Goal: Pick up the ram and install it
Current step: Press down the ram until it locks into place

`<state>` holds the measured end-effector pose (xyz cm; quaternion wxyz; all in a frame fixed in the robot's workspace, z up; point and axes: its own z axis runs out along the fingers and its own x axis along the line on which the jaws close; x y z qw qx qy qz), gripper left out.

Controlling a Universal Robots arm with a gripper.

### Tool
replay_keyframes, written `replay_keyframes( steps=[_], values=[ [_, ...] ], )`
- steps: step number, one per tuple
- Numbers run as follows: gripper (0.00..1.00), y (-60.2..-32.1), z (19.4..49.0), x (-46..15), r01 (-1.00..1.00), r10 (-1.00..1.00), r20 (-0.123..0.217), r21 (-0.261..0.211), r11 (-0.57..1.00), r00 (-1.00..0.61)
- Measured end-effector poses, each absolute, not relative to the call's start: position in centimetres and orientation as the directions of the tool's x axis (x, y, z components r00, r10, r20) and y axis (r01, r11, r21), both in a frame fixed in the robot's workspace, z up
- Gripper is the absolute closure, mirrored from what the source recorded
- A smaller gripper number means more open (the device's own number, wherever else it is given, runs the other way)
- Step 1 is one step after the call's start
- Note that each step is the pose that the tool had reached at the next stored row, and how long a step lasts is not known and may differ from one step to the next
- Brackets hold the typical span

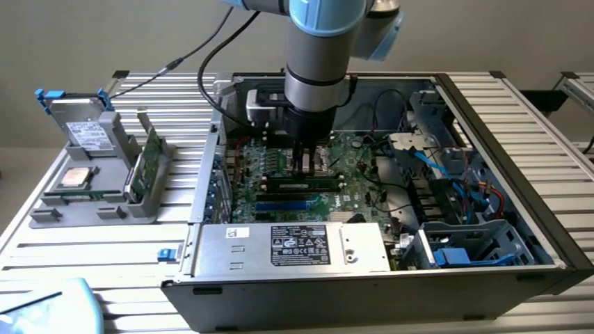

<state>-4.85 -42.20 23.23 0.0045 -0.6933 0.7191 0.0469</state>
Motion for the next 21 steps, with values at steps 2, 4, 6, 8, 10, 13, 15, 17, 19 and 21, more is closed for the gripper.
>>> replay_keyframes(
  steps=[2,4,6,8,10,13,15,17,19,21],
  values=[
    [0.89,-42.2,23.2,-4.9,-0.998,-0.997,-0.072,0.061,0.035,-0.039],
    [0.89,-42.2,23.1,-4.8,-0.998,-0.997,-0.072,0.061,0.035,-0.04],
    [0.89,-42.2,23.0,-4.8,-0.997,-0.997,-0.071,0.061,0.037,-0.041],
    [0.89,-42.2,22.8,-4.9,-0.997,-0.997,-0.071,0.061,0.038,-0.043],
    [0.89,-42.2,22.6,-4.9,-0.997,-0.996,-0.071,0.061,0.041,-0.045],
    [0.89,-42.2,22.5,-4.9,-0.997,-0.996,-0.071,0.061,0.044,-0.048],
    [0.89,-42.2,22.5,-4.8,-0.997,-0.996,-0.072,0.061,0.044,-0.049],
    [0.89,-42.2,22.8,-4.7,-0.997,-0.996,-0.074,0.06,0.044,-0.048],
    [0.89,-42.3,23.3,-4.6,-0.997,-0.996,-0.072,0.061,0.044,-0.049],
    [0.89,-42.4,23.6,-4.5,-0.997,-0.996,-0.072,0.061,0.044,-0.049]
  ],
)
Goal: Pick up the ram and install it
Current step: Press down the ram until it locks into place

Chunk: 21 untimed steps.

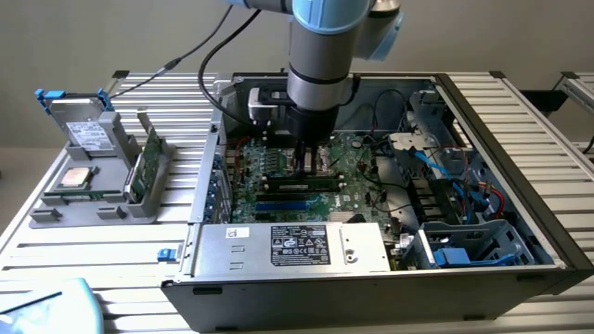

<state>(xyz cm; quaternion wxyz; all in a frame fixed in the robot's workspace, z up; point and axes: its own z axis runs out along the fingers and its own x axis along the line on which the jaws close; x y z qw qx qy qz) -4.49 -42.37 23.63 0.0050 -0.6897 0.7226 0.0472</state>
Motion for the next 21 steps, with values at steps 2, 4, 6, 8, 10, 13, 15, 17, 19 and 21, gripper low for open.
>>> replay_keyframes(
  steps=[2,4,6,8,10,13,15,17,19,21],
  values=[
    [0.89,-42.6,23.9,-4.3,-0.997,-0.996,-0.073,0.061,0.044,-0.049],
    [0.89,-42.9,24.0,-4.0,-0.997,-0.996,-0.073,0.062,0.044,-0.048],
    [0.89,-43.0,24.1,-3.6,-0.997,-0.996,-0.074,0.062,0.044,-0.048],
    [0.89,-43.1,24.1,-3.2,-0.997,-0.996,-0.075,0.062,0.043,-0.048],
    [0.89,-43.1,24.1,-2.9,-0.997,-0.996,-0.075,0.062,0.043,-0.048],
    [0.89,-43.1,24.1,-2.9,-0.997,-0.996,-0.075,0.062,0.043,-0.048],
    [0.89,-43.1,24.1,-2.9,-0.997,-0.996,-0.075,0.062,0.043,-0.048],
    [0.89,-43.1,24.1,-2.9,-0.997,-0.996,-0.075,0.062,0.043,-0.048],
    [0.89,-43.1,24.1,-2.9,-0.997,-0.996,-0.075,0.062,0.043,-0.048],
    [0.89,-43.1,24.1,-2.9,-0.997,-0.996,-0.075,0.062,0.043,-0.048]
  ],
)
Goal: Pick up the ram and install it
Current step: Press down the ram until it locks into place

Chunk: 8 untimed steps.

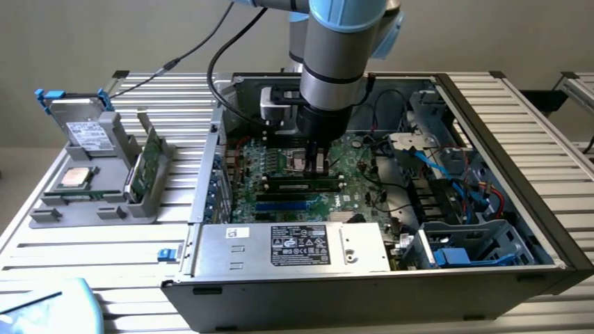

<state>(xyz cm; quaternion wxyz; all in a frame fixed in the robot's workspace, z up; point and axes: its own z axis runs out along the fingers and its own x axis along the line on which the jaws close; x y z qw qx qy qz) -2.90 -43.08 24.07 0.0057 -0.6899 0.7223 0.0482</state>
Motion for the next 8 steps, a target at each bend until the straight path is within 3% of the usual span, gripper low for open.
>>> replay_keyframes(
  steps=[8],
  values=[
    [0.89,-43.08,24.08,-2.9,-0.993,-0.992,-0.075,0.062,0.098,-0.102]
  ],
)
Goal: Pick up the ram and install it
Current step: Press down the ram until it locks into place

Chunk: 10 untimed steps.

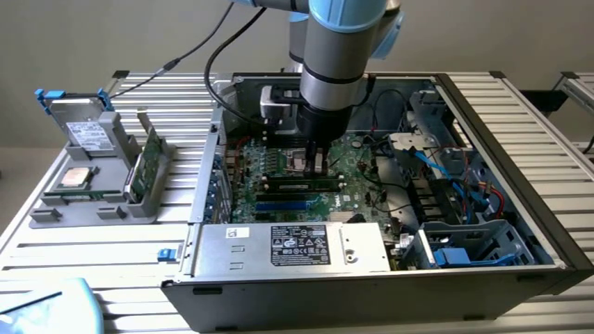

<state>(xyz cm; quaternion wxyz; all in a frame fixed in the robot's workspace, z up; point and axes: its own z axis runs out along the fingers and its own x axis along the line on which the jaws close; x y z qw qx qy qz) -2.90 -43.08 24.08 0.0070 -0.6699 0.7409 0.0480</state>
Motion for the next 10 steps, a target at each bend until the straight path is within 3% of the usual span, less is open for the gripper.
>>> replay_keyframes(
  steps=[10],
  values=[
    [0.89,-43.07,24.07,-2.91,-0.971,-0.97,-0.075,0.062,0.229,-0.233]
  ],
)
